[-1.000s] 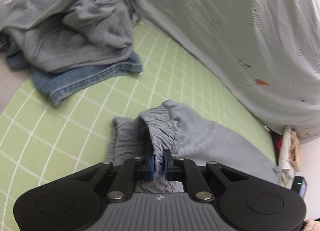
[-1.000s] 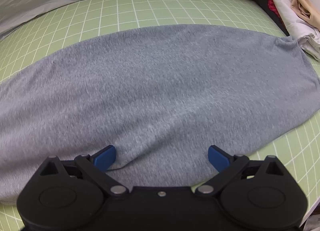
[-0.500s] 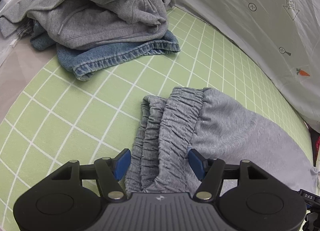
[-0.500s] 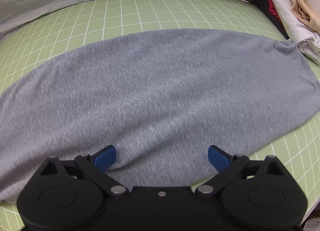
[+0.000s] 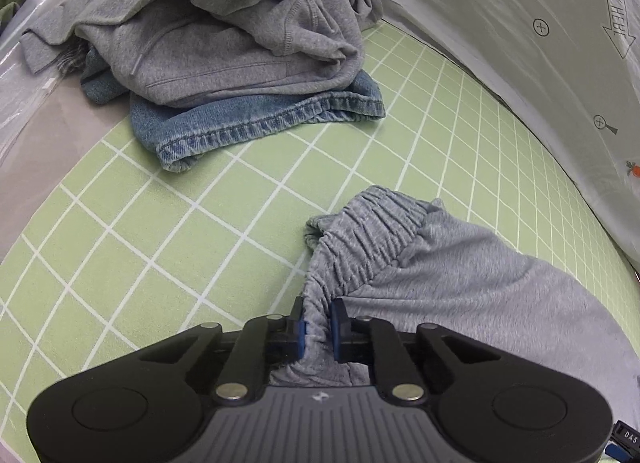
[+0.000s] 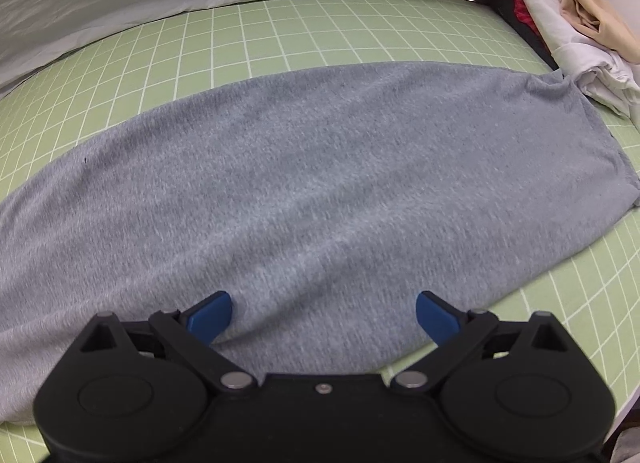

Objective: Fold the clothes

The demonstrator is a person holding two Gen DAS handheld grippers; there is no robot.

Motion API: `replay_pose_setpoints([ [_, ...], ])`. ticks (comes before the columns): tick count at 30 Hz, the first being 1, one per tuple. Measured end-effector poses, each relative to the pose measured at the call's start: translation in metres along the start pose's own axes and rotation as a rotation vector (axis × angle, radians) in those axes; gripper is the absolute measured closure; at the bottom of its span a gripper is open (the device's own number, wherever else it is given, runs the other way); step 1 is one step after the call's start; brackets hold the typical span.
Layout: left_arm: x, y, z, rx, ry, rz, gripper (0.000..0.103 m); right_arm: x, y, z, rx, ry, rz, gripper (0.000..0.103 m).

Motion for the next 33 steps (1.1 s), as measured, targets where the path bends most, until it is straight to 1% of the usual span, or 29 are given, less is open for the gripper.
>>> replay_pose_setpoints([
  [3, 0.015, 0.011, -0.005, 0.044, 0.009, 0.033, 0.098, 0.008, 0.001, -0.004, 0.008, 0.002, 0.011, 0.003],
  [6, 0.036, 0.023, -0.011, 0.068, -0.019, 0.05, 0.099, 0.018, 0.002, -0.007, 0.017, -0.002, 0.01, 0.003],
  [9, 0.066, 0.035, -0.015, 0.094, -0.018, 0.118, 0.099, 0.03, 0.003, -0.011, 0.021, -0.018, -0.005, 0.003],
  [10, 0.08, 0.039, -0.016, 0.102, -0.028, 0.137, 0.099, 0.035, 0.004, -0.012, 0.023, -0.021, -0.011, 0.003],
  [13, 0.126, 0.044, -0.017, 0.114, -0.092, 0.155, 0.099, 0.052, 0.005, -0.017, 0.032, -0.023, -0.026, 0.003],
  [16, 0.178, 0.042, -0.012, 0.114, -0.153, 0.172, 0.1, 0.074, 0.006, -0.025, 0.042, -0.025, -0.042, 0.003],
  [22, 0.284, 0.028, 0.0, 0.115, -0.233, 0.22, 0.1, 0.125, 0.002, -0.048, 0.058, -0.026, -0.057, 0.003],
  [25, 0.335, 0.012, 0.011, 0.101, -0.268, 0.241, 0.099, 0.148, -0.004, -0.059, 0.069, -0.006, -0.052, 0.003],
  [26, 0.348, 0.002, 0.017, 0.084, -0.276, 0.235, 0.098, 0.155, -0.006, -0.062, 0.071, -0.001, -0.05, 0.003],
  [28, 0.372, -0.021, 0.031, 0.033, -0.281, 0.206, 0.09, 0.168, -0.014, -0.068, 0.068, 0.002, -0.048, 0.003],
  [29, 0.38, -0.029, 0.038, 0.008, -0.286, 0.194, 0.079, 0.173, -0.019, -0.071, 0.062, -0.002, -0.047, 0.003],
  [30, 0.385, -0.035, 0.045, -0.019, -0.293, 0.185, 0.072, 0.177, -0.022, -0.074, 0.056, -0.008, -0.045, 0.003],
  [31, 0.387, -0.037, 0.049, -0.03, -0.301, 0.181, 0.07, 0.181, -0.025, -0.078, 0.053, -0.015, -0.047, 0.003],
  [33, 0.383, -0.029, 0.05, -0.012, -0.317, 0.186, 0.068, 0.183, -0.03, -0.086, 0.061, -0.025, -0.053, 0.003],
])
Point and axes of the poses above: each gripper's, at about its wrist camera, not at the fingertips, and y roughly against the way its jaws point, x to its right, z to its underside, the point moved 8 cm from there along -y, roughly the way its jaws point, and after that the axes turned 10 degrees about -y, right-handed, at the moved point
